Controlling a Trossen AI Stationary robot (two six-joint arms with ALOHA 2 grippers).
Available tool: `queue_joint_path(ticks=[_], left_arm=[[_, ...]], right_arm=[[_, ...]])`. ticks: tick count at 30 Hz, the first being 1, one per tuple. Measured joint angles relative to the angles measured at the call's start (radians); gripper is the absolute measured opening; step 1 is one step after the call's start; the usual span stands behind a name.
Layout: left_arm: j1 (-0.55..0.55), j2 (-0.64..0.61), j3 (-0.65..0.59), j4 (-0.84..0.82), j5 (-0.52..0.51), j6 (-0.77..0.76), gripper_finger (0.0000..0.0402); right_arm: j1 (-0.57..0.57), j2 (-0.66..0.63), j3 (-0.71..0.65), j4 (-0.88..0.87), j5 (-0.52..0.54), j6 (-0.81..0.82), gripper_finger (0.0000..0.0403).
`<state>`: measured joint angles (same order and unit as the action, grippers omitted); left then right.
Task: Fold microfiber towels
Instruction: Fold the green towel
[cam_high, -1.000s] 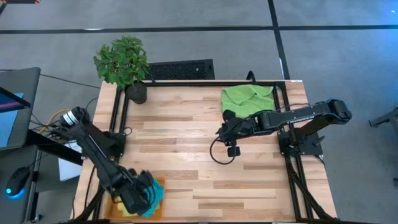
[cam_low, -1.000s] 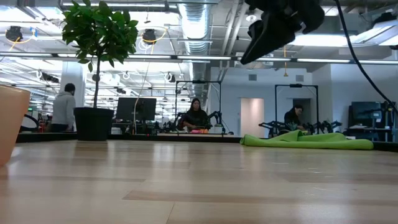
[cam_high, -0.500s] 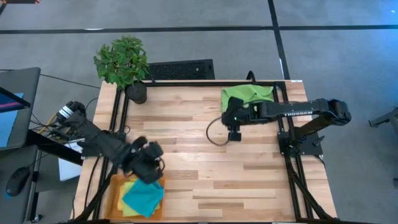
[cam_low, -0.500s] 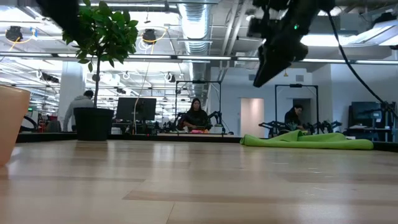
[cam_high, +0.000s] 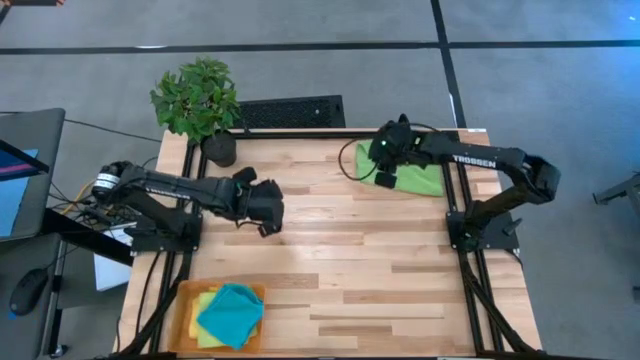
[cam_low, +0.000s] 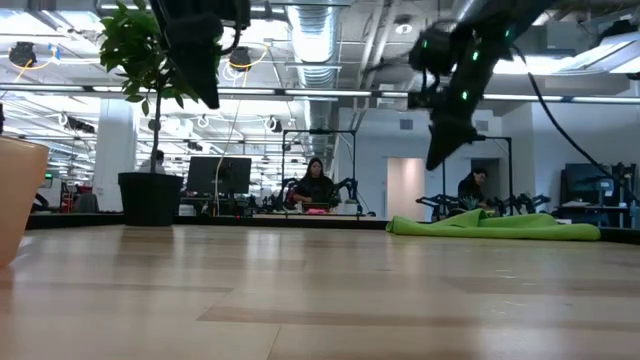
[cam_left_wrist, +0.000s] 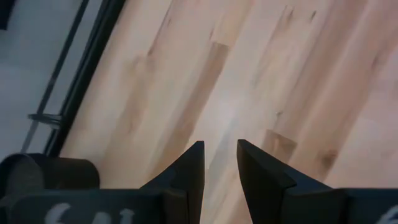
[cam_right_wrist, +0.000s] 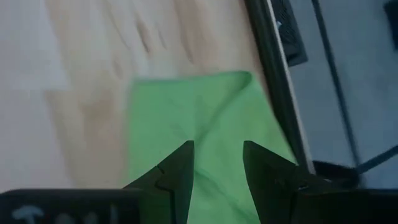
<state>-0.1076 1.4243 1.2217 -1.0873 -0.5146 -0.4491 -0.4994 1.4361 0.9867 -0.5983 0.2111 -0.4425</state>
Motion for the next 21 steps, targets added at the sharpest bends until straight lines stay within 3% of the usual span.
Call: queue_joint_path(ticks=[4,11,21], left_arm=[[0.036,0.000,0.000,0.005,0.004,0.051,0.0087],[0.049,0.000,0.000,0.006,0.004,0.106,0.0087],[0.049,0.000,0.000,0.013,0.003,0.128,0.0087]], right_arm=[[-0.064,0.075,-0.014,0.032,-0.028,-0.135,0.0161],[-0.152,0.199,-0.015,0.022,-0.027,-0.234,0.0161],[-0.185,0.239,-0.015,-0.005,-0.045,-0.314,0.0161]])
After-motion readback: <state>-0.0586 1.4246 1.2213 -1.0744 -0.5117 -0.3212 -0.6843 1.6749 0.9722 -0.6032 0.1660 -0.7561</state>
